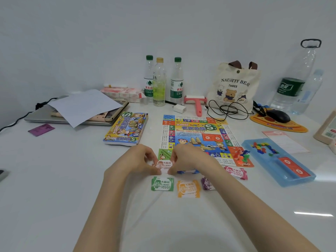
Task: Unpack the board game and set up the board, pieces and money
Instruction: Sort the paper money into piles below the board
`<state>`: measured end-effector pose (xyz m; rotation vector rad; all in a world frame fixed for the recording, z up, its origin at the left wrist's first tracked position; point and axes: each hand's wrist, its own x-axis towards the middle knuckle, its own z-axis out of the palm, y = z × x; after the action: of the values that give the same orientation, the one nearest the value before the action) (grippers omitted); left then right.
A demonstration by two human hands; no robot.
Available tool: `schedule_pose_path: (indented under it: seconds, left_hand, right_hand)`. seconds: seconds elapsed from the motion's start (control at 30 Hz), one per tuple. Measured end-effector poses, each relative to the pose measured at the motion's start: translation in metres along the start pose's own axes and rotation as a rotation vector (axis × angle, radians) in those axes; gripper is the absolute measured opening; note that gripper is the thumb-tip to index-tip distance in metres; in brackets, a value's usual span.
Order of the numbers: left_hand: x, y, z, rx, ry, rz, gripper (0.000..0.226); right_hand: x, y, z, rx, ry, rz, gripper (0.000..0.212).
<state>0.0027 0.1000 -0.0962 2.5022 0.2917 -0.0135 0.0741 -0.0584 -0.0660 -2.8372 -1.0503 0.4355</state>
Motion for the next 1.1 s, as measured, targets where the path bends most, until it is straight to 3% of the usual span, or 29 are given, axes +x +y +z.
schedule_pose_path:
  seconds: [0.3,0.43,0.6,1.1]
  left_hand:
    - [-0.001,0.004,-0.002,-0.073,-0.028,0.008,0.037]
    - [-0.001,0.003,-0.003,-0.063,-0.038,0.019,0.036]
    - [-0.002,-0.001,-0.005,-0.083,-0.043,0.025,0.025]
    - [-0.011,0.002,-0.010,-0.156,-0.035,-0.008,0.020]
  right_hand:
    - [-0.001,-0.006,-0.003,-0.015,-0.013,-0.027,0.040]
    - [0.000,-0.007,0.001,-0.018,0.016,-0.042,0.022]
    - [-0.007,-0.007,0.007,0.035,0.127,-0.055,0.013]
    - [-0.027,0.005,0.018,0.124,0.414,-0.060,0.021]
